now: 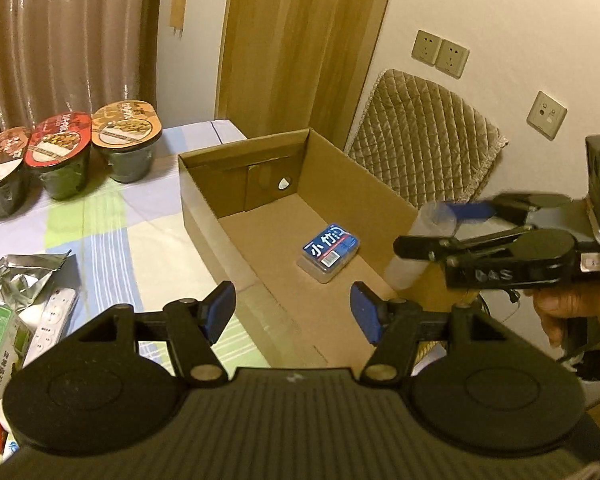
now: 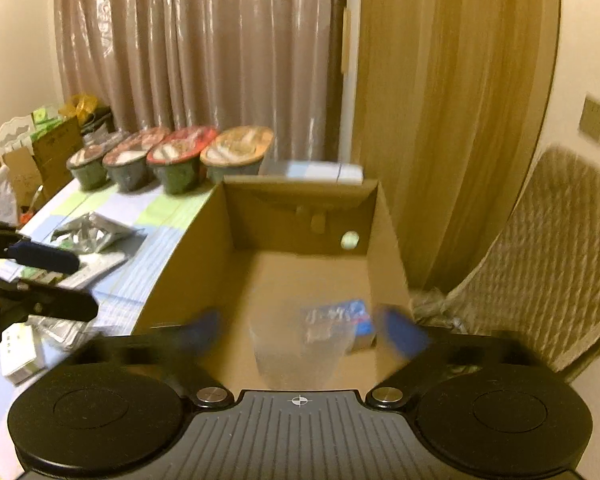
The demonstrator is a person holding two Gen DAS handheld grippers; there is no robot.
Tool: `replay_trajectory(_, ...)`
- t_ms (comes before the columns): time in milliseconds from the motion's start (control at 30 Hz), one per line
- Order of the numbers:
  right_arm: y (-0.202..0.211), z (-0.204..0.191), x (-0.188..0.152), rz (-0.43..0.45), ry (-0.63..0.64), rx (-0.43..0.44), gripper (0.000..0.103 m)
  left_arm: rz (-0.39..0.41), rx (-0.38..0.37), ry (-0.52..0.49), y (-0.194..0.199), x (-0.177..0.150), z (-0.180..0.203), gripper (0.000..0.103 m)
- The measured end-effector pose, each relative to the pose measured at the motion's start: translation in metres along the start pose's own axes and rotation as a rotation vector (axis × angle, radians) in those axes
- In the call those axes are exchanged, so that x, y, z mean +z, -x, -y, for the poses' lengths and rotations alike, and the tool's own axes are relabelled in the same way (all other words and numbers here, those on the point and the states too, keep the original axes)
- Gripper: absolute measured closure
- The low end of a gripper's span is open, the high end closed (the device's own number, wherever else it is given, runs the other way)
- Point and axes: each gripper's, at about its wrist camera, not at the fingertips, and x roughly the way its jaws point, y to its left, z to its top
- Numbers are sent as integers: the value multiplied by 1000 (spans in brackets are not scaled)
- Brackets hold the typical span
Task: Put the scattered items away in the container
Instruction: 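Release the clear tray and cup into the box and withdraw both grippers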
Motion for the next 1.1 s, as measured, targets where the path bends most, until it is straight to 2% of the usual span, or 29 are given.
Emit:
replay_trajectory(200,15,-2,-3,-1,-29,-31,2,12,16,8,19,-13,-5,44)
replay_trajectory(433,54,-16,-34,-7,-115,-48,2,11,59,71,52,-43,-17,40)
replay_trajectory(533,71,-27,-43,1,-155,-41,2,13,86,83,68,-57,-18,34)
replay_trajectory(633,85,-44,-47,6,-170,-19,2,13,108,106,85,-71,-21,33)
replay_trajectory(767,100,-67,-50,14,-188,21,2,20,141,126,108,-90,-24,24)
replay_trajectory(933,107,-98,-53,6,-157,79,2,27,220,131,140,-120,-35,17)
replay_trajectory(1100,107,-128,-54,-7,-131,122,2,23,293,179,168,-144,-59,8)
